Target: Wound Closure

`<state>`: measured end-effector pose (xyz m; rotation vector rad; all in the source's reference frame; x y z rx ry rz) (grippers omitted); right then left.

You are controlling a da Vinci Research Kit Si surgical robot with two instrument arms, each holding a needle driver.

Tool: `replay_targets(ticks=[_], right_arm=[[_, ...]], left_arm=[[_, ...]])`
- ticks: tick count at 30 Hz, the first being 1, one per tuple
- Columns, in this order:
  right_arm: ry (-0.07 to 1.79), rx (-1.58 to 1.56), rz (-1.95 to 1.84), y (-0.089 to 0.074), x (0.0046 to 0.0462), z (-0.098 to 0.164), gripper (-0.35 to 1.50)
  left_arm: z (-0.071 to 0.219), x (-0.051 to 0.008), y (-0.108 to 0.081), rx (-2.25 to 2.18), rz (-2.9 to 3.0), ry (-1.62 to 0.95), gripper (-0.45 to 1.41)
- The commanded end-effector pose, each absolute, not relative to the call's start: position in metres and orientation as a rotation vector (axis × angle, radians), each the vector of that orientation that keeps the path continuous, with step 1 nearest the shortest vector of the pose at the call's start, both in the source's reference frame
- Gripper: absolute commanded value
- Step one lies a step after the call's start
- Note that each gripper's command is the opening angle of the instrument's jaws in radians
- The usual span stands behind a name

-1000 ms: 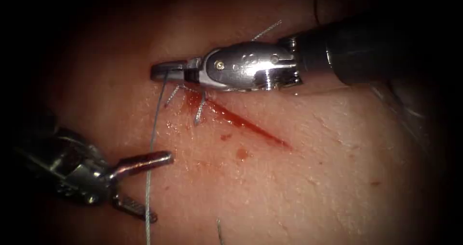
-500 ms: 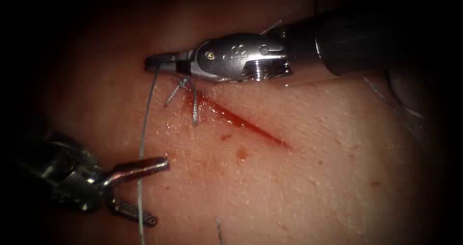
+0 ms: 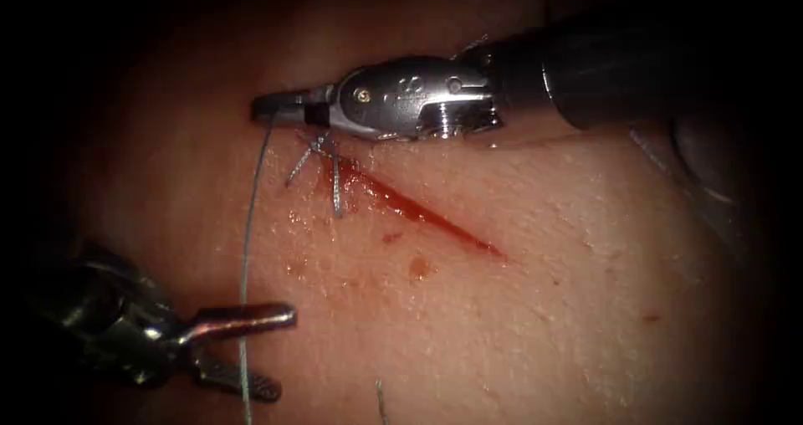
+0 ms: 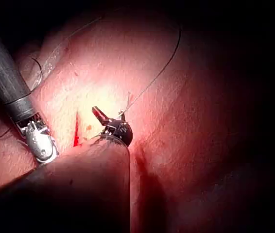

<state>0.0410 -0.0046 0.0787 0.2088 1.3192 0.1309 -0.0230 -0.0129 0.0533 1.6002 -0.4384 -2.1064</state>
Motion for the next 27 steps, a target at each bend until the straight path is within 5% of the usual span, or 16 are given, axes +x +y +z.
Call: replay_targets(ticks=[1, 3, 7, 16, 27], right_arm=[[1.320, 0.210, 0.130, -0.0049, 0.0415, 0.0791, -0.35], [1.321, 0.210, 0.130, -0.0049, 0.0415, 0.0791, -0.35], [1.321, 0.210, 0.129, -0.0051, 0.0416, 0.0790, -0.35], [1.321, 0.210, 0.125, -0.0061, 0.0410, 0.0784, -0.35], [1.324, 0.208, 0.125, -0.0110, 0.0355, 0.0742, -0.35]], left_arm=[[0.0538, -0.0234, -0.0134, 1.602, -2.105, -0.435, 0.39], [0.0537, -0.0234, -0.0134, 1.599, -2.100, -0.439, 0.32], [0.0538, -0.0234, -0.0134, 1.593, -2.091, -0.448, -0.45], [0.0537, -0.0222, -0.0129, 1.595, -2.084, -0.452, -0.45], [0.0511, -0.0171, -0.0091, 1.619, -2.118, -0.513, -0.45]])
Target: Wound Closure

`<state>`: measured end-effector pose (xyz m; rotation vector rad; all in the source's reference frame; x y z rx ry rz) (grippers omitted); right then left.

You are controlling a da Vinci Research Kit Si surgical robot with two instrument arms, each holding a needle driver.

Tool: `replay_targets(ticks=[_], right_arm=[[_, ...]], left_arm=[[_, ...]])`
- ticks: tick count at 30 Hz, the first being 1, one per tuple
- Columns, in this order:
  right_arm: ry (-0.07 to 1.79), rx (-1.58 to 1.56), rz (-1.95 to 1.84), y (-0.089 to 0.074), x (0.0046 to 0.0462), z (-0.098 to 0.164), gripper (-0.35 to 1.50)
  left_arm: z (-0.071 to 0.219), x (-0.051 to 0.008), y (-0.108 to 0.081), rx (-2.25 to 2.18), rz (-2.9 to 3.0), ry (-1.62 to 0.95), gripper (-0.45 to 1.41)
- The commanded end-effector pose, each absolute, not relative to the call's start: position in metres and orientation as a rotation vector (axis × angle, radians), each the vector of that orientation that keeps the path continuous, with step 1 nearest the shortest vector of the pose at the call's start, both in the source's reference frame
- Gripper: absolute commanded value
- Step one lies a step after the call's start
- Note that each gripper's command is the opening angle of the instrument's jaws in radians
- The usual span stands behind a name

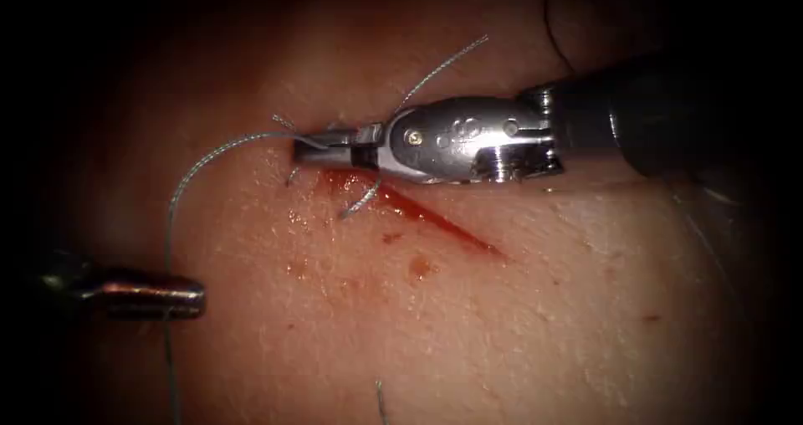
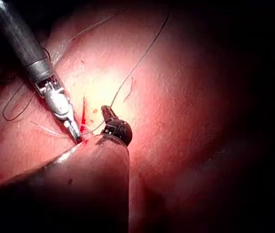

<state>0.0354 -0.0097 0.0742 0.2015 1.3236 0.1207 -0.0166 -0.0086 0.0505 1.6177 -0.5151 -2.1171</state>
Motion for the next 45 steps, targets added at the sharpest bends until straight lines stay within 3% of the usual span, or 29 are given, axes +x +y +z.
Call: replay_targets(ticks=[1, 3, 4, 5, 7, 8, 10, 13, 24, 36, 37, 38, 41, 45], right_arm=[[1.326, 0.202, 0.113, -0.012, 0.0349, 0.073, -0.35], [1.331, 0.191, 0.099, -0.014, 0.0343, 0.071, -0.35], [1.333, 0.176, 0.100, -0.015, 0.0342, 0.070, 0.39], [1.333, 0.176, 0.100, -0.015, 0.0342, 0.070, 0.39], [1.345, 0.134, 0.129, -0.016, 0.0342, 0.068, 1.23], [1.345, 0.134, 0.129, -0.016, 0.0342, 0.068, 1.23], [1.356, 0.104, 0.159, -0.016, 0.0342, 0.067, 1.43], [1.381, 0.115, 0.167, -0.016, 0.0335, 0.065, 1.48], [1.451, 0.122, 0.221, -0.013, 0.0285, 0.063, 1.45], [1.243, 0.033, 0.288, -0.008, 0.0252, 0.064, 1.47], [1.240, 0.027, 0.287, -0.008, 0.0251, 0.065, 1.37], [1.242, 0.026, 0.282, -0.008, 0.0251, 0.065, 1.11], [1.253, 0.031, 0.277, -0.007, 0.0256, 0.066, -0.35], [1.268, -0.016, 0.321, -0.004, 0.0278, 0.068, -0.35]], left_arm=[[0.051, -0.0168, -0.009, 1.617, -2.124, -0.513, -0.45], [0.051, -0.0165, -0.009, 1.602, -2.131, -0.525, -0.45], [0.051, -0.0165, -0.008, 1.593, -2.134, -0.532, -0.45], [0.051, -0.0165, -0.008, 1.593, -2.134, -0.532, -0.45], [0.051, -0.0165, -0.008, 1.589, -2.140, -0.534, -0.45], [0.051, -0.0165, -0.008, 1.589, -2.140, -0.534, -0.45], [0.051, -0.0165, -0.008, 1.587, -2.144, -0.535, -0.45], [0.051, -0.0164, -0.008, 1.579, -2.148, -0.541, -0.45], [0.051, -0.0166, -0.006, 1.564, -2.149, -0.560, -0.45], [0.051, -0.0165, -0.007, 1.564, -2.135, -0.563, -0.45], [0.051, -0.0166, -0.007, 1.563, -2.135, -0.564, -0.45], [0.051, -0.0166, -0.007, 1.563, -2.136, -0.564, -0.45], [0.051, -0.0169, -0.007, 1.561, -2.131, -0.568, -0.45], [0.051, -0.0174, -0.006, 1.558, -2.136, -0.571, -0.45]])
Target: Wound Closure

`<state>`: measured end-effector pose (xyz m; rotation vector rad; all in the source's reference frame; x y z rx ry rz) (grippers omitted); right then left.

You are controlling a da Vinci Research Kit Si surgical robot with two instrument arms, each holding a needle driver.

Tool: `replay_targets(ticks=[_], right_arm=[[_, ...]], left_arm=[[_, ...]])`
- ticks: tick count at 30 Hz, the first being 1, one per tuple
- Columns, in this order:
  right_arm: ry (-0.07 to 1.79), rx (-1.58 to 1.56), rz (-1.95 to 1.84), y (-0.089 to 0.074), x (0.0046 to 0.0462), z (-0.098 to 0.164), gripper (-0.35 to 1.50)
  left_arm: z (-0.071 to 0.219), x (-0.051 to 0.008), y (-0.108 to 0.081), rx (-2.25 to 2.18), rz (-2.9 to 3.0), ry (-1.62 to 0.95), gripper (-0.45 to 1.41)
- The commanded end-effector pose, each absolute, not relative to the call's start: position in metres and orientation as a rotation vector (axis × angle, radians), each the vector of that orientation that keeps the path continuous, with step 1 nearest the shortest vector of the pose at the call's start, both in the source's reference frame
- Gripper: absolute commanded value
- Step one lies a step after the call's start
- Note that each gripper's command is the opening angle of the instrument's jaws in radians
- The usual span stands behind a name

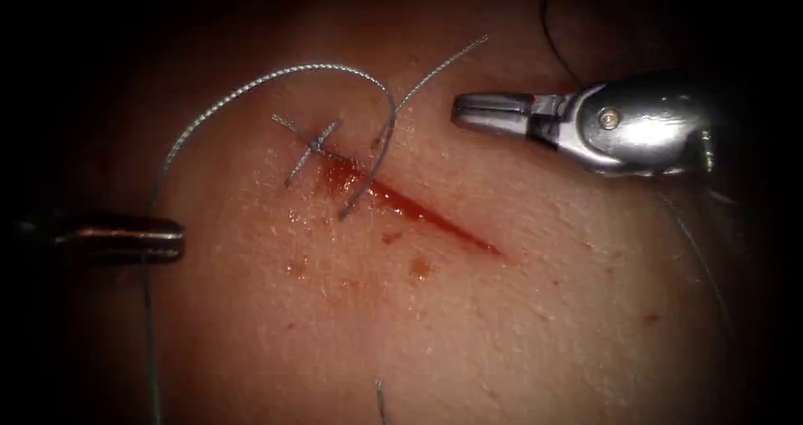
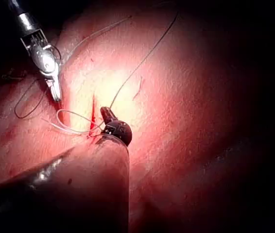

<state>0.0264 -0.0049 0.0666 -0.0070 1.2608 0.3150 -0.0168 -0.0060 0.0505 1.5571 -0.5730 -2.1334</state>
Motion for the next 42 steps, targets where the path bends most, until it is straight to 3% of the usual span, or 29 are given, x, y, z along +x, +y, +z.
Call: replay_targets(ticks=[1, 12, 42], right_arm=[[1.270, -0.021, 0.324, -0.004, 0.0285, 0.068, -0.35], [1.300, -0.050, 0.238, -0.003, 0.0358, 0.074, -0.35], [1.434, 0.019, 0.199, -0.006, 0.0369, 0.069, -0.35]], left_arm=[[0.051, -0.0176, -0.006, 1.554, -2.133, -0.576, -0.45], [0.053, -0.0180, -0.005, 1.550, -2.137, -0.581, -0.45], [0.062, -0.0235, -0.004, 1.545, -2.170, -0.573, -0.45]])
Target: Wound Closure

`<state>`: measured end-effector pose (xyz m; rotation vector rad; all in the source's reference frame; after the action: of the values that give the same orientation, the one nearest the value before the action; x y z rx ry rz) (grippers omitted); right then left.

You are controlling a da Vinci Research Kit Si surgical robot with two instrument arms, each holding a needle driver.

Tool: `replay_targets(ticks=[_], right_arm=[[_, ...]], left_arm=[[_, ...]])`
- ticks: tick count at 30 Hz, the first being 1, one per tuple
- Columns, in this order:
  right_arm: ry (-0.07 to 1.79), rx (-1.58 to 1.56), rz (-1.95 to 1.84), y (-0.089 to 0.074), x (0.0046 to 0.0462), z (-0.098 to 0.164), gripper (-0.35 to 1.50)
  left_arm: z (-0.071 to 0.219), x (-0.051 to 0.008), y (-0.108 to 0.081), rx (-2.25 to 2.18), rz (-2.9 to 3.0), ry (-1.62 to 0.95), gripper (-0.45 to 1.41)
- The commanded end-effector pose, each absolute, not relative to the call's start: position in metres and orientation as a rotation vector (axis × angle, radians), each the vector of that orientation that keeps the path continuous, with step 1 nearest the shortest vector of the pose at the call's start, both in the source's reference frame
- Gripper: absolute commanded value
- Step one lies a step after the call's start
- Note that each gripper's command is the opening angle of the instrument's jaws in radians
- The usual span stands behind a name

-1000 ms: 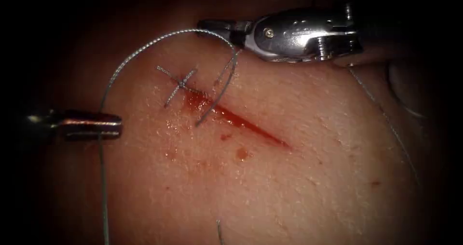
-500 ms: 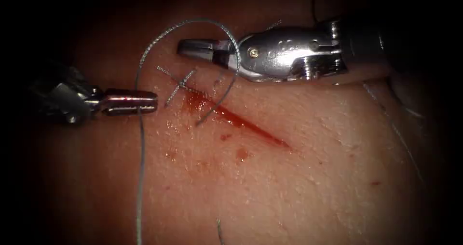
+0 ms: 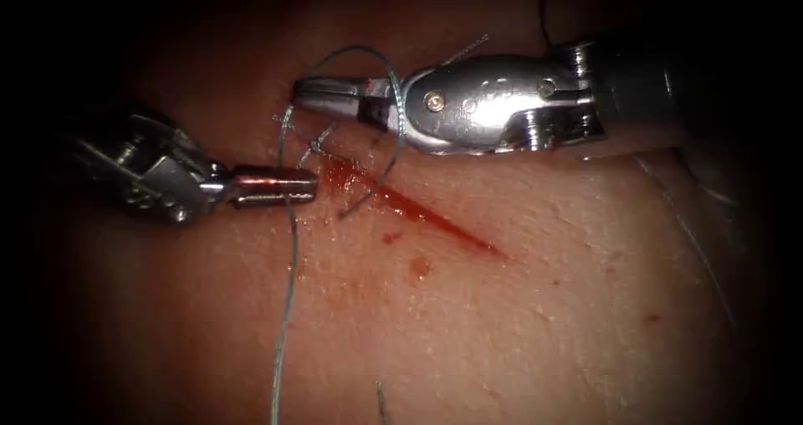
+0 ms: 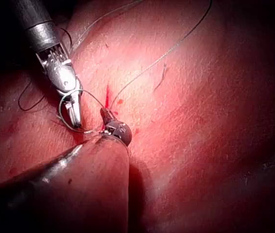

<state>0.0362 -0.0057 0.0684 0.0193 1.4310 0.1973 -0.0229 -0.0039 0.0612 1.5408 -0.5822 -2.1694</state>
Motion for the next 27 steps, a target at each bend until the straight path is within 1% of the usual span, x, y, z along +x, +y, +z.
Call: replay_targets(ticks=[1, 7, 8, 9, 10, 11, 12, 13, 14, 20, 27], right_arm=[[1.438, 0.017, 0.204, -0.0058, 0.0370, 0.0686, -0.35], [1.446, 0.003, 0.213, -0.0057, 0.0377, 0.0688, -0.35], [1.450, -0.005, 0.220, -0.0057, 0.0379, 0.0689, -0.18], [1.450, -0.018, 0.229, -0.0056, 0.0381, 0.0691, 0.21], [1.439, -0.048, 0.255, -0.0056, 0.0385, 0.0692, 0.83], [1.421, -0.069, 0.275, -0.0054, 0.0388, 0.0693, 1.17], [1.397, -0.096, 0.299, -0.0053, 0.0393, 0.0695, 1.42], [1.397, -0.096, 0.299, -0.0053, 0.0393, 0.0695, 1.42], [1.387, -0.120, 0.311, -0.0054, 0.0396, 0.0697, 1.47], [1.381, -0.116, 0.325, -0.0062, 0.0393, 0.0700, 1.47], [1.288, -0.131, 0.337, -0.0073, 0.0393, 0.0709, 1.47]], left_arm=[[0.0618, -0.0237, -0.0044, 1.544, -2.168, -0.570, -0.45], [0.0618, -0.0244, -0.0052, 1.547, -2.155, -0.560, -0.45], [0.0617, -0.0244, -0.0054, 1.547, -2.155, -0.560, -0.45], [0.0616, -0.0244, -0.0056, 1.550, -2.152, -0.558, -0.45], [0.0614, -0.0244, -0.0058, 1.553, -2.148, -0.555, -0.45], [0.0613, -0.0244, -0.0060, 1.560, -2.149, -0.549, -0.45], [0.0610, -0.0244, -0.0064, 1.562, -2.146, -0.547, -0.45], [0.0610, -0.0244, -0.0064, 1.562, -2.146, -0.547, -0.45], [0.0606, -0.0244, -0.0069, 1.564, -2.144, -0.546, -0.45], [0.0585, -0.0240, -0.0090, 1.570, -2.136, -0.528, -0.45], [0.0541, -0.0250, -0.0110, 1.594, -2.132, -0.498, -0.45]])
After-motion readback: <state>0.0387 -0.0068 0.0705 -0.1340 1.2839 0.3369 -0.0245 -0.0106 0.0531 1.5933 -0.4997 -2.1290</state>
